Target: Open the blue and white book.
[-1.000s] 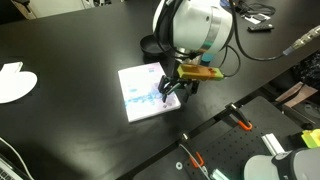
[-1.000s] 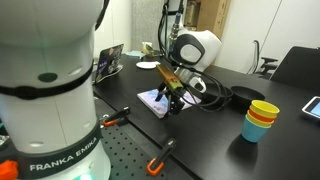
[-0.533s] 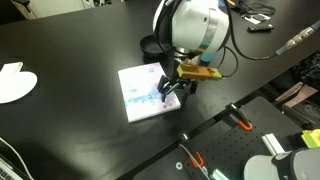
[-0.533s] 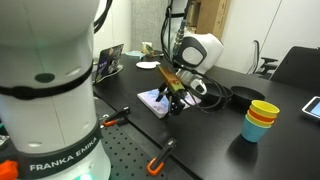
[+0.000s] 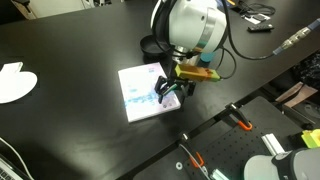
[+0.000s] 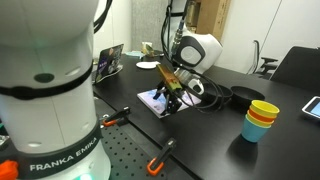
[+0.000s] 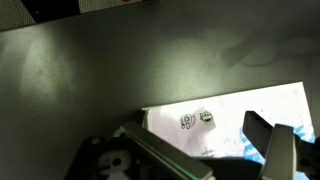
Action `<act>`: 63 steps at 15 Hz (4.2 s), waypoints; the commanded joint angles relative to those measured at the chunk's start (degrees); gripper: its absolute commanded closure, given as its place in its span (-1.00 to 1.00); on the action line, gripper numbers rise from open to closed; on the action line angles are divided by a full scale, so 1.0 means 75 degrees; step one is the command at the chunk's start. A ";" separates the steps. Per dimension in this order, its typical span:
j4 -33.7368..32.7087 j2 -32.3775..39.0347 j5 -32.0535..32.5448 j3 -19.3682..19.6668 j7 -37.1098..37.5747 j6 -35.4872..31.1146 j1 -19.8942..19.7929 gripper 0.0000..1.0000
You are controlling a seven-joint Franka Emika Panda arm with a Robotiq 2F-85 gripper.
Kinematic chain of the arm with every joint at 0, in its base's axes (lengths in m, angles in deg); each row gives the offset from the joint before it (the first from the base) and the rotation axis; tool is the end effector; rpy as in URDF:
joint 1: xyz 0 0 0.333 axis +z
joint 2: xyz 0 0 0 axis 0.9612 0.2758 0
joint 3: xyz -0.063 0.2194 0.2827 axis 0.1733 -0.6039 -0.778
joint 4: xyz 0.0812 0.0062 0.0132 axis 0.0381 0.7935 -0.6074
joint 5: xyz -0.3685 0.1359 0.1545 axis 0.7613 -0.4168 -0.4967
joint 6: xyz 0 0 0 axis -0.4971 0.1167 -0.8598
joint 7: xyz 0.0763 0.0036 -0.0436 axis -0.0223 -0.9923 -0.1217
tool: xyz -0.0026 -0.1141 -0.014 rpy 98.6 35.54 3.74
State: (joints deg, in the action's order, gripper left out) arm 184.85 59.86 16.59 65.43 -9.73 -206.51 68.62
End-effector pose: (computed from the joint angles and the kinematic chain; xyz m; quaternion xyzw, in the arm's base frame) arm 0.4223 0.0388 0.1230 -0.9605 0.1203 0.1731 0.1815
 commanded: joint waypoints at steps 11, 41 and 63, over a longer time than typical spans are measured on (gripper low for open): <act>-0.0056 -0.0213 -0.0572 -0.0203 -0.0341 0.0491 0.0053 -1.00; -0.0059 -0.0101 -0.2599 0.0357 -0.1277 0.1780 0.0197 -1.00; -0.0290 0.0271 -0.2645 0.0001 -0.2533 -0.0429 0.0908 -0.31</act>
State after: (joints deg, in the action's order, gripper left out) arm 183.17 61.07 -2.40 66.32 -27.07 -206.67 74.82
